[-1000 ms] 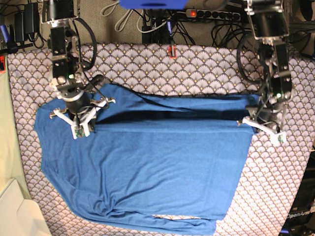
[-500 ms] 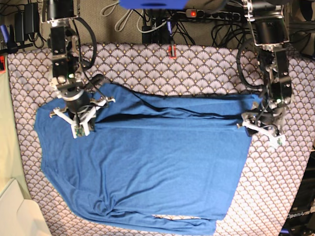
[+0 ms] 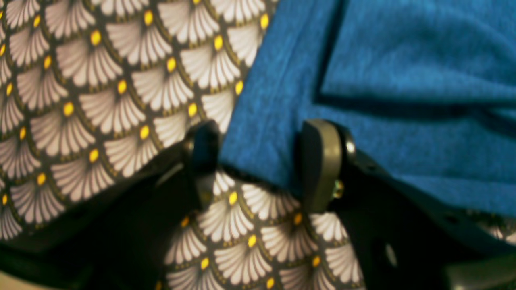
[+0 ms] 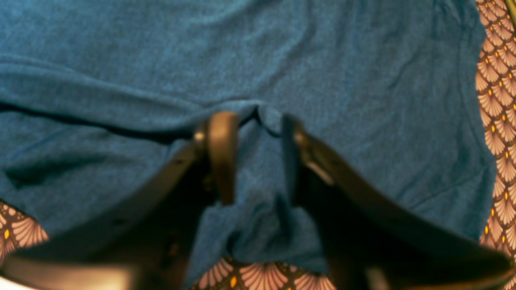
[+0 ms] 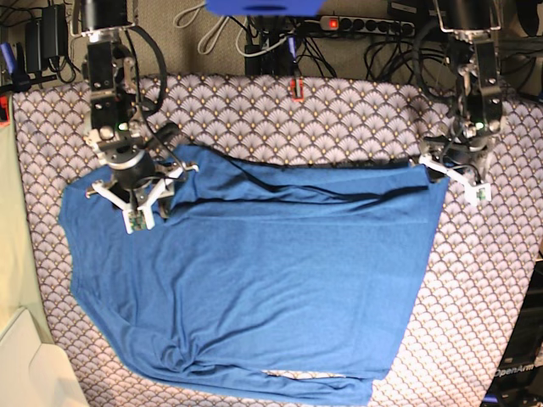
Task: Fold the T-shirt properly
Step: 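Drag the held corners across the shirt toward the hem, then pull the held edge back toward the arms' base, flattening the shirt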
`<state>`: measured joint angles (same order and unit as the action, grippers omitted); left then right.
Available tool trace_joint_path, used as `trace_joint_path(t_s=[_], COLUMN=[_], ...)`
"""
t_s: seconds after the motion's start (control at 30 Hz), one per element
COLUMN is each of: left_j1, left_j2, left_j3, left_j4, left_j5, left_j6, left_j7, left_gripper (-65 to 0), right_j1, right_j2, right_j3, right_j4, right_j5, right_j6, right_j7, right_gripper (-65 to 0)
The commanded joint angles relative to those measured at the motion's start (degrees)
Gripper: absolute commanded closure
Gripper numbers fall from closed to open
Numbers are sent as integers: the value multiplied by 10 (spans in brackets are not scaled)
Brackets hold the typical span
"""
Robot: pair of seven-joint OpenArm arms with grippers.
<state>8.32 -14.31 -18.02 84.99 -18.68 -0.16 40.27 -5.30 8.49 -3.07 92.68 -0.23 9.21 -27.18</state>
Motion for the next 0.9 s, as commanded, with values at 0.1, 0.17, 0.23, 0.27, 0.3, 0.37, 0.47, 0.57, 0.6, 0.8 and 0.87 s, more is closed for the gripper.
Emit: trace_joint_path(t_s=[0.1,0.17,0.23,0.27,0.3,0.37,0.47,0.57,0.6,0.8,0.87], left_j1=[-8,-8,-8,-8,-8,-8,-7,10,12,17,14], left_j2=[-8,-8,-8,-8,-8,-8,-8,-8,-8,-4,-3], left_j3=[-3,-3,-3,-3,-3,-3,-3,-3,-2,0,0], left_j4=[31,33,34,33,31,30,31,34,31,8,1], left_j5=[0,1,1,1,1,1,1,1,1,0,-2], left_j6=[-1,-1,-1,-1,-1,-1,-1,-1,-1,-1,-1], left_j7=[-8,-8,-8,-8,-8,-8,-8,-8,-8,-11,-12], left_gripper=[-324,-324,-324,-324,-324,-324,-324,-324,-324,-323,-322], right_j1=[8,6,-6,-10,-12,-20,-24,-36,-40,-63,-74], right_j2=[1,1,1,1,1,1,1,2,2,2,2], right_j3=[2,2,1,1,1,1,1,1,1,0,-2], right_j4=[14,24,41,49,59,68,67,68,68,79,93], right_j5=[-1,-1,-1,-1,-1,-1,-1,-1,-1,-1,-1], right_j6=[-2,-2,-2,-2,-2,-2,-2,-2,-2,-2,-2], right_j7=[14,14,14,14,14,14,14,14,14,14,14], right_gripper=[-295,-297,-297,-297,-297,-297,-297,-297,-297,-297,-297])
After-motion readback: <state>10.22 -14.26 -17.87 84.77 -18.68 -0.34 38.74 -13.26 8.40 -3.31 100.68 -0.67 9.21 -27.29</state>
